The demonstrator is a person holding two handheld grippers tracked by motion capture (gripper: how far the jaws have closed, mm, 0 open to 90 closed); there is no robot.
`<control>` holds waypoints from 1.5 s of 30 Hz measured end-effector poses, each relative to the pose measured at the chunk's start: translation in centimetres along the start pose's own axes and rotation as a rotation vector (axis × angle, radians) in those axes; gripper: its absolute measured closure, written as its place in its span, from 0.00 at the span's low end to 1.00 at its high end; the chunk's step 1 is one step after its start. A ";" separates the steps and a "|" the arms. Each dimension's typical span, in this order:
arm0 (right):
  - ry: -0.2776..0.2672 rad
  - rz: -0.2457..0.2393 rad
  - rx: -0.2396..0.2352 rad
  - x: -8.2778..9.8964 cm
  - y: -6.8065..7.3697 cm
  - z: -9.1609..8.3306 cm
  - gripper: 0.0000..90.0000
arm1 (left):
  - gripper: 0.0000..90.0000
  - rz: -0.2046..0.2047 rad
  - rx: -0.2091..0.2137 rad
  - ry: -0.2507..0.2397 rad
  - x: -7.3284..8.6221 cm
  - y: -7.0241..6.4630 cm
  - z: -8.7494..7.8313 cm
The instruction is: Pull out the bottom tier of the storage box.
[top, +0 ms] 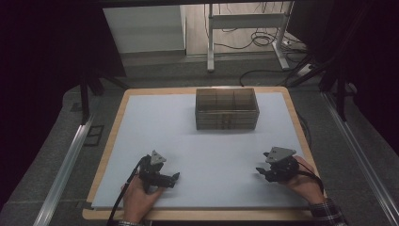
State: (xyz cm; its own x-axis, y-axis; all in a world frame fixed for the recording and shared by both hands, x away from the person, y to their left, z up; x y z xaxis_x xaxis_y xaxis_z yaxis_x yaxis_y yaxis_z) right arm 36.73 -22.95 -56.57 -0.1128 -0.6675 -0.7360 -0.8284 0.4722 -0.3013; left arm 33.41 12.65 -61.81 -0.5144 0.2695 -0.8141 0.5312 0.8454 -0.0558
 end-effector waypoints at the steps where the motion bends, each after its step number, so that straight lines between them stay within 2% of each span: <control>1: 0.003 -0.018 0.005 -0.1 -0.1 0.1 0.44 | 0.00 0.000 0.000 0.000 0.0 0.0 0.0; 6: -0.002 -0.075 0.030 -0.7 -0.3 0.4 0.48 | 0.00 0.000 0.000 0.000 0.0 0.0 0.0; 16: -0.001 -0.132 0.063 -1.7 -0.8 1.4 0.49 | 0.00 0.000 0.000 0.000 0.0 0.0 0.0; 24: 0.003 -0.209 0.088 -2.8 -0.6 2.7 0.50 | 0.00 0.000 0.000 0.000 0.0 0.0 0.0; 34: 0.016 -0.254 0.115 -3.5 -0.8 4.1 0.50 | 0.00 0.000 0.000 0.000 0.0 0.0 0.0; 42: 0.032 -0.316 0.134 -4.0 -0.8 5.2 0.51 | 0.00 0.000 0.000 0.000 0.0 0.0 0.0; 43: 0.040 -0.345 0.152 -4.1 -0.8 5.5 0.53 | 0.00 0.000 0.000 0.000 0.0 0.0 0.0; 45: 0.041 -0.368 0.168 -4.2 -0.9 5.8 0.54 | 0.00 0.000 0.000 0.000 0.0 0.0 0.0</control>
Point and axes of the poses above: each handheld gripper's, and its own axes: z roughly forward along the jaws, x roughly out of its underside, y roughly to its left, the point moved 9 cm from there along z, roughly forward along the jaws, and after that the axes turned 11 degrees about -y, right-handed, at the moved point
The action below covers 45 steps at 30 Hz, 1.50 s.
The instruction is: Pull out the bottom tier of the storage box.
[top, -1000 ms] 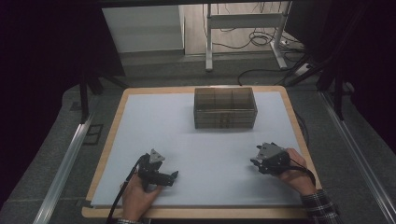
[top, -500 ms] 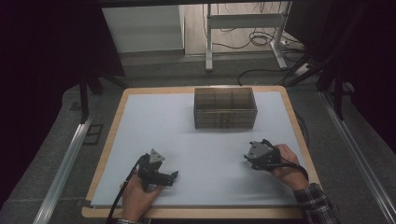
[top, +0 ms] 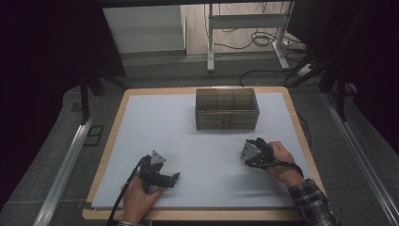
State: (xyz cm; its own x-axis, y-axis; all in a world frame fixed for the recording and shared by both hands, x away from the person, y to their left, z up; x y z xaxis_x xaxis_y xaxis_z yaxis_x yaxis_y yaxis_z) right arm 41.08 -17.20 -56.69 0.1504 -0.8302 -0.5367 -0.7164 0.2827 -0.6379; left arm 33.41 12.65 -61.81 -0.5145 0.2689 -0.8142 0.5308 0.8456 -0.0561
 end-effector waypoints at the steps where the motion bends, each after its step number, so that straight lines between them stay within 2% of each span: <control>1: 0.002 -0.009 0.007 -0.1 0.0 0.1 0.55 | 0.00 0.000 0.000 0.000 0.0 0.0 0.0; 21: 0.034 -0.179 0.108 -1.7 -0.5 3.0 0.59 | 0.00 0.000 0.001 0.000 0.0 0.0 0.0; 22: 0.032 -0.207 0.108 -2.0 -0.6 3.3 0.59 | 0.00 0.000 0.001 0.000 0.0 0.0 0.0; 26: 0.039 -0.241 0.126 -2.4 -0.6 4.0 0.60 | 0.00 0.000 0.001 0.000 0.0 0.0 0.0; 35: 0.074 -0.351 0.173 -3.1 -0.9 5.6 0.64 | 0.00 0.000 0.001 0.000 0.0 0.0 0.0; 41: 0.098 -0.397 0.205 -3.2 -1.0 6.5 0.67 | 0.00 0.000 0.001 0.000 0.0 0.0 0.0; 42: 0.116 -0.443 0.216 -3.2 -1.1 6.9 0.68 | 0.00 0.000 0.001 0.000 0.0 0.0 0.0; 44: 0.129 -0.457 0.238 -3.1 -1.3 7.4 0.70 | 0.00 0.000 0.001 0.000 0.0 0.0 0.0; 45: 0.121 -0.466 0.232 -3.1 -1.3 7.7 0.71 | 0.00 0.000 0.001 0.000 0.0 0.0 0.0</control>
Point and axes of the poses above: each handheld gripper's, and its own axes: z roughly forward along the jaws, x roughly out of its underside, y roughly to its left, the point moved 9 cm from there along z, roughly forward along the jaws, and after that the axes turned 11 degrees about -y, right-handed, at the moved point
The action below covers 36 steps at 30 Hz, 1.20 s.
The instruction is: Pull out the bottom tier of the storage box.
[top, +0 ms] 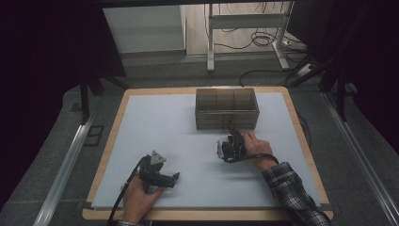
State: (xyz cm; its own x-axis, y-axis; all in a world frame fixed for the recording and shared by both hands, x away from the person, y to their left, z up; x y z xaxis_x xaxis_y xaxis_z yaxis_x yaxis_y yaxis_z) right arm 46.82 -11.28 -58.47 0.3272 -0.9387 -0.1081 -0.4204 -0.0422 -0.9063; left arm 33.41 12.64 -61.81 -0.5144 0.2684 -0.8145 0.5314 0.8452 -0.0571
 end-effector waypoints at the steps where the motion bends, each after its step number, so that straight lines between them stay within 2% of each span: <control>1: 0.001 0.003 0.007 0.0 0.0 0.2 0.72 | 0.00 0.000 0.000 0.000 0.0 0.0 0.0; 2: 0.006 -0.018 0.009 0.0 0.0 0.4 0.72 | 0.00 0.000 0.000 0.000 0.0 0.0 0.0; 4: 0.017 -0.025 0.010 0.1 0.1 0.6 0.73 | 0.00 0.000 0.000 0.000 0.0 0.0 0.0; 7: 0.055 -0.065 0.035 0.1 -0.1 1.1 0.77 | 0.00 0.000 0.000 0.000 0.0 0.0 0.0; 15: 0.051 -0.094 0.064 0.1 -0.1 2.4 0.83 | 0.00 0.000 0.000 0.000 0.0 0.0 0.0; 16: 0.055 -0.089 0.046 0.1 0.0 2.5 0.83 | 0.00 0.000 0.000 0.000 0.0 0.0 0.0; 17: 0.058 -0.103 0.071 0.1 -0.2 2.6 0.83 | 0.00 0.000 0.000 0.000 0.0 0.0 0.0; 18: 0.059 -0.099 0.055 0.2 0.0 2.7 0.85 | 0.00 0.000 0.000 0.000 0.0 0.0 0.0; 21: 0.064 -0.120 0.070 0.1 0.0 2.8 0.87 | 0.00 0.000 0.000 0.000 0.0 0.0 0.0; 26: 0.054 -0.121 0.102 0.1 0.0 2.8 0.88 | 0.00 0.000 0.000 0.000 0.0 0.0 0.0; 27: 0.048 -0.099 0.037 0.1 0.4 3.0 0.88 | 0.00 0.000 0.000 0.000 0.0 0.0 0.0; 28: 0.048 -0.099 0.037 0.1 0.4 3.0 0.88 | 0.00 0.000 0.000 0.000 0.0 0.0 0.0; 29: 0.046 -0.113 0.102 0.1 0.1 2.7 0.88 | 0.00 0.000 0.000 0.000 0.0 0.0 0.0; 32: 0.047 -0.097 0.079 0.1 0.2 2.5 0.89 | 0.00 0.000 0.000 0.000 0.0 0.0 0.0; 34: 0.042 -0.102 0.099 0.0 0.1 2.3 0.89 | 0.00 0.000 0.000 0.000 0.0 0.0 0.0; 36: 0.041 -0.095 0.074 0.0 0.3 2.2 0.89 | 0.00 0.000 0.000 0.000 0.0 0.0 0.0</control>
Point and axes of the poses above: each handheld gripper's, and its own axes: z roughly forward along the jaws, x roughly out of its underside, y roughly to its left, the point moved 9 cm from there along z, roughly forward along the jaws, and after that the axes turned 11 degrees about -y, right-handed, at the moved point
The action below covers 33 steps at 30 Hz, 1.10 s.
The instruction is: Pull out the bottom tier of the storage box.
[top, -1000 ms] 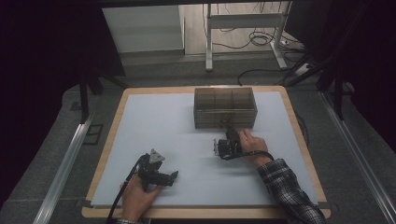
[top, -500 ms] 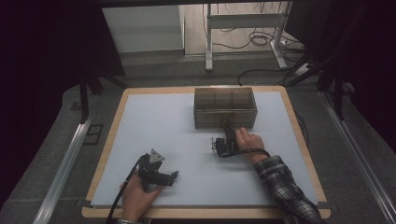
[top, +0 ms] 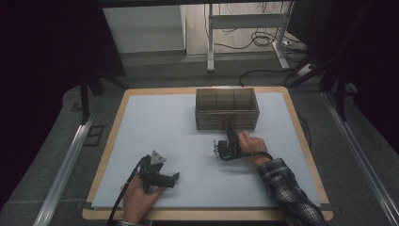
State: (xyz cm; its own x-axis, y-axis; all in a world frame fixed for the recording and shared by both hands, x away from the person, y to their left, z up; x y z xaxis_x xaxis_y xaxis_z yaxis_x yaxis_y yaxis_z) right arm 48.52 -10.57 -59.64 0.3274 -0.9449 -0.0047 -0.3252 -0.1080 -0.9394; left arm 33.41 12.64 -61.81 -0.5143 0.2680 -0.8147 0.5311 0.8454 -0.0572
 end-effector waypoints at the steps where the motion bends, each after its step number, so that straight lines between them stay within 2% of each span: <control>1: -0.004 -0.003 0.013 0.0 0.0 -0.1 0.89 | 0.00 0.000 0.000 0.000 0.0 0.0 0.0; 2: 0.004 0.001 0.000 0.0 0.0 -0.3 0.89 | 0.00 0.000 0.000 0.000 0.0 0.0 0.0; 8: -0.018 0.006 -0.001 -0.3 0.2 -0.9 0.89 | 0.00 0.000 0.000 0.000 0.0 0.0 0.0; 10: -0.026 0.011 -0.017 -0.5 0.3 -1.4 0.89 | 0.00 0.000 0.000 0.000 0.0 0.0 0.0; 14: -0.030 0.009 -0.004 -0.5 0.5 -2.1 0.88 | 0.00 0.000 0.000 0.000 0.0 0.0 0.0; 16: -0.040 0.017 -0.016 -0.6 0.7 -2.4 0.88 | 0.00 0.000 0.000 0.001 0.0 0.0 0.0; 21: -0.050 0.018 -0.013 -0.8 1.0 -3.1 0.88 | 0.00 0.000 0.000 0.001 0.0 0.0 0.0; 22: -0.055 0.017 -0.018 -0.9 1.0 -3.2 0.88 | 0.00 0.000 0.000 0.001 0.0 0.0 0.0; 23: -0.066 0.029 -0.066 -0.9 1.4 -3.2 0.88 | 0.00 0.000 0.000 0.001 0.0 0.0 0.0; 24: -0.066 0.029 -0.066 -0.9 1.4 -3.2 0.88 | 0.00 0.000 0.000 0.001 0.0 0.0 0.0; 25: -0.053 0.019 -0.022 -0.9 1.2 -3.4 0.88 | 0.00 0.000 0.000 0.001 0.0 0.0 0.0; 29: -0.030 0.013 -0.026 -0.8 1.0 -3.5 0.86 | 0.00 0.000 0.000 0.001 0.0 0.0 0.0; 33: -0.056 0.038 -0.040 -0.9 1.1 -3.5 0.85 | 0.00 0.000 0.000 0.001 0.0 0.0 0.0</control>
State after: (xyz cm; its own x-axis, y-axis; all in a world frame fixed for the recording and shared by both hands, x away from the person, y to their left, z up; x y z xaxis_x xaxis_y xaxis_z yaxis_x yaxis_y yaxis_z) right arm 44.78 -10.93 -59.44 0.3625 -0.9300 -0.0601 -0.3730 -0.0857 -0.9239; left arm 33.40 12.64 -61.81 -0.5148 0.2682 -0.8143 0.5308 0.8455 -0.0571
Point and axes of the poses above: each handheld gripper's, and its own axes: z roughly forward along the jaws, x roughly out of its underside, y roughly to its left, the point moved 9 cm from there along z, roughly forward along the jaws, and after that the axes turned 11 degrees about -y, right-handed, at the moved point
